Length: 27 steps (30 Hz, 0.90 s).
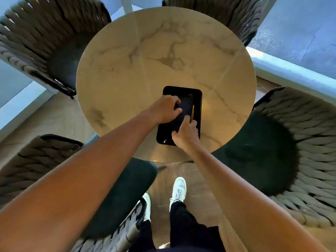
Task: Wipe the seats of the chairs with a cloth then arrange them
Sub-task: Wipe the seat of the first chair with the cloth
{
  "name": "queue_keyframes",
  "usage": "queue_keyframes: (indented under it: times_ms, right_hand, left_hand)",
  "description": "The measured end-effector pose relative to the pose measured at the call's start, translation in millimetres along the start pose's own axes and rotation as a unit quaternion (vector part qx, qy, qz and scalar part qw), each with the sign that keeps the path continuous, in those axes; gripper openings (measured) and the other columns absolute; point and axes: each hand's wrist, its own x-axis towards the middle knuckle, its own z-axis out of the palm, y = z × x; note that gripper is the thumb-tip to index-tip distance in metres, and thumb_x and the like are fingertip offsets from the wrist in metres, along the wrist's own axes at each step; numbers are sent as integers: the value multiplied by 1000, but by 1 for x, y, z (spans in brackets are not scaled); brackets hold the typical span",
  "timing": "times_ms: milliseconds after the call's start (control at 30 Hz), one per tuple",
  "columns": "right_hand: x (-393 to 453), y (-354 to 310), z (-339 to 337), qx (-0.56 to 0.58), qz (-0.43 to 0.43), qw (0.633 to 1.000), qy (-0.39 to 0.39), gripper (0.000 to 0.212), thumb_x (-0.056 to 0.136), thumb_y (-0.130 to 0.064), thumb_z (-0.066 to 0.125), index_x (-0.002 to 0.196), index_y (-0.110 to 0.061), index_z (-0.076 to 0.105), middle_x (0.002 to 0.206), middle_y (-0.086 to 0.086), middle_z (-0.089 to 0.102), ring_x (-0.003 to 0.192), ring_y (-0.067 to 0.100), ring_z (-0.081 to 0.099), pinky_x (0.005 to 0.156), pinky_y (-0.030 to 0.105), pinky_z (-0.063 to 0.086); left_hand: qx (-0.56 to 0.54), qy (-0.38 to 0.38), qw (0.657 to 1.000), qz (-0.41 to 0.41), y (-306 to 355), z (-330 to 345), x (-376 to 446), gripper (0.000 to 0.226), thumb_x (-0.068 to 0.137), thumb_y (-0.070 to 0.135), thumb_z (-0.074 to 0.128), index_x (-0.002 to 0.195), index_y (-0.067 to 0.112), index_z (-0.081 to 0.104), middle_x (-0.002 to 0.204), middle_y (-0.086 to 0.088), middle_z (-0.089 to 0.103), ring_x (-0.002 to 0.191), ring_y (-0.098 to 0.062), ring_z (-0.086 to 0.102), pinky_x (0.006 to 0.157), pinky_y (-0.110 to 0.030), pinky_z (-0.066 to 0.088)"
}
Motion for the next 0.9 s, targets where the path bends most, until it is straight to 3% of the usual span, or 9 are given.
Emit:
queue_keyframes:
  times_ms: [167, 400, 500, 600, 733, 800, 900]
  right_hand:
    - [12, 7, 0, -25, -39, 999, 8, 74, 87, -16, 73, 145, -14, 27, 133, 18, 36, 113, 38, 54, 91, 38, 46]
    - [23, 14, -2, 79, -61, 995, 25, 56, 84, -10, 69, 133, -15, 41, 123, 13, 45, 103, 29, 56, 88, 33, 51]
    - [25, 14, -6, 119, -65, 990, 32, 50, 84, -6, 67, 129, -14, 46, 119, 8, 48, 98, 17, 50, 75, 8, 38]
    - [24, 13, -8, 155, -76, 984, 38, 48, 85, -4, 65, 129, -10, 47, 119, 6, 49, 97, 11, 44, 71, -5, 31]
    - [20, 10, -11, 194, -84, 976, 44, 49, 86, -3, 63, 131, -12, 47, 123, 2, 50, 104, 10, 46, 76, -4, 30]
    - [18, 7, -16, 217, -85, 971, 48, 50, 86, -5, 64, 131, -13, 46, 122, 0, 52, 106, 13, 50, 76, 4, 36]
    - [12, 0, -23, 263, -75, 961, 38, 49, 86, -10, 66, 130, -18, 46, 117, -1, 56, 102, 16, 59, 78, 16, 48]
  left_hand:
    - [14, -35, 996, -75, 5, 8, 27, 51, 99, 26, 58, 145, 9, 47, 142, -13, 54, 131, -27, 50, 104, -36, 44]
    - [-5, -30, 991, -130, 7, 20, 47, 54, 90, 35, 68, 136, 10, 54, 118, -9, 66, 108, -24, 63, 91, -38, 53]
    - [-47, -32, 981, -187, 6, 19, 51, 50, 89, 36, 66, 128, 8, 52, 111, -7, 63, 97, -23, 62, 78, -34, 51]
    - [-82, -42, 968, -232, 5, 18, 53, 39, 85, 35, 67, 112, 9, 55, 100, -5, 63, 87, -22, 63, 64, -31, 46]
    - [-190, -14, 952, -241, 4, 13, 54, 15, 78, 23, 75, 78, 11, 66, 77, -2, 69, 75, -19, 67, 62, -30, 49]
    - [-262, -6, 929, -261, 9, 7, 52, 21, 75, 20, 76, 65, 12, 60, 61, 2, 59, 61, -17, 57, 56, -28, 44]
    - [-356, 2, 883, -307, 20, -9, 46, 11, 78, 19, 71, 75, 12, 63, 64, -1, 58, 58, -16, 55, 53, -25, 45]
